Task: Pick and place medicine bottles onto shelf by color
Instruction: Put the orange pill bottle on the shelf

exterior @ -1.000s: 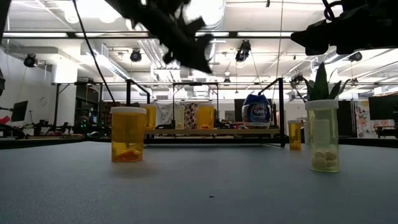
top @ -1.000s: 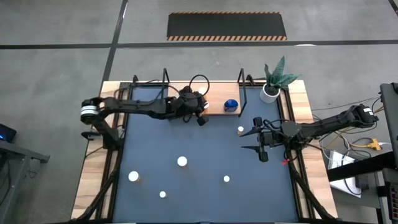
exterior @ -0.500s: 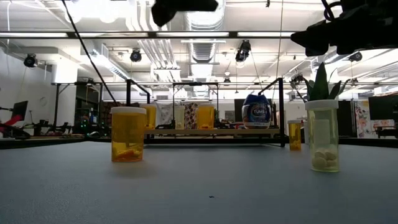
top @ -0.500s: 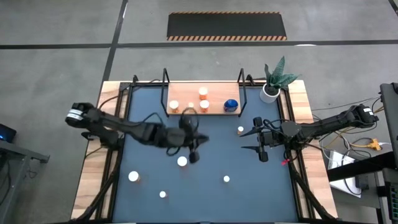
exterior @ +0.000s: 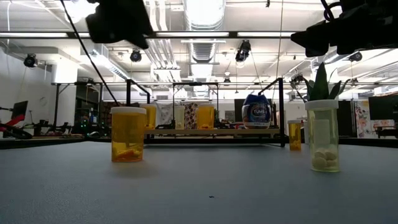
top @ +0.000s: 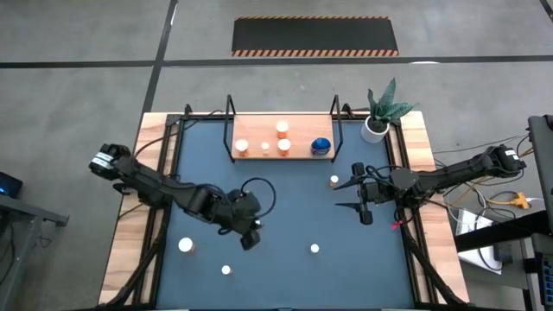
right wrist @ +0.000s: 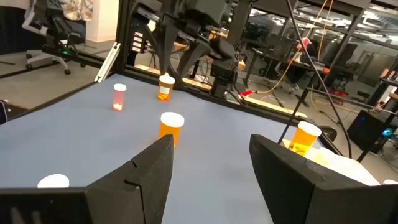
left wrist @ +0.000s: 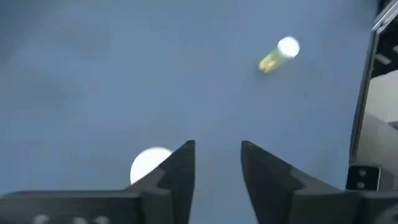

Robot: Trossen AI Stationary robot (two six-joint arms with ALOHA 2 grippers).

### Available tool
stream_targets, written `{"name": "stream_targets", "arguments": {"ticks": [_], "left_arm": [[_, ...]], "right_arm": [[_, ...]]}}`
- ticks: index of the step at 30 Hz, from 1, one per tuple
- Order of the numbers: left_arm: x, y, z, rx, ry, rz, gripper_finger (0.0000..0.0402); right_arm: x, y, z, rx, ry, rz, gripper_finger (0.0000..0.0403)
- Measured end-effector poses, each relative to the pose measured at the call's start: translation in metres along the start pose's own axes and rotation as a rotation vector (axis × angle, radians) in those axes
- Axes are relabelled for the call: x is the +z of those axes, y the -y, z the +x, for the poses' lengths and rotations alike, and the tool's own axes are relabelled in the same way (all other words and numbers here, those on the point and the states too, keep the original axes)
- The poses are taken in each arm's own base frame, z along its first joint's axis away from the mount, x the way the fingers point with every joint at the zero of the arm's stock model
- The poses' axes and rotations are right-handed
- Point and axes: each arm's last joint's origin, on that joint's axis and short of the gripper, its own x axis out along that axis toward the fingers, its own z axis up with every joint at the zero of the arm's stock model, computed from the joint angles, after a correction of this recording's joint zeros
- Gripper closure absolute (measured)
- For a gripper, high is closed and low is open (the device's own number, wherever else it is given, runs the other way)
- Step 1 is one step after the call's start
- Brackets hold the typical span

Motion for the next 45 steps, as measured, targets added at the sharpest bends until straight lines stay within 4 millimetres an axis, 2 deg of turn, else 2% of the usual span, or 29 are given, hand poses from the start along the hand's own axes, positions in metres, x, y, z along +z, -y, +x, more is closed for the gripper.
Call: {"name": "stream_targets", "arguments": {"ticks": [7, 11, 15, 23, 29, 38, 45], "left_arm": [[-0.007, -0.007, 0.003, 0.083, -0.077, 0.014, 0.0181], [-0.011, -0.008, 0.019, 0.124, -0.115, 0.073, 0.0127], [-0.017, -0.007, 0.040, 0.157, -0.171, 0.217, 0.0098], [-0.020, -0.013, 0.058, 0.211, -0.207, 0.293, 0.0093], [-0.019, -0.016, 0.060, 0.213, -0.215, 0.298, 0.0093], [-0.028, -0.024, 0.066, 0.227, -0.249, 0.305, 0.0095], [-0.028, -0.024, 0.066, 0.220, -0.255, 0.305, 0.0139]], "right_arm": [[0.000, 0.000, 0.000, 0.001, -0.003, 0.009, 0.0200], [-0.001, 0.000, 0.000, 0.004, -0.013, 0.008, 0.0200], [-0.001, 0.000, 0.000, 0.004, -0.014, 0.008, 0.0200], [-0.002, -0.001, 0.000, 0.005, -0.019, 0.008, 0.0200], [-0.002, -0.001, 0.000, 0.006, -0.021, 0.008, 0.0200], [-0.003, -0.001, 0.000, 0.007, -0.027, 0.007, 0.0200], [-0.003, -0.001, 0.000, 0.007, -0.028, 0.007, 0.0200]]}}
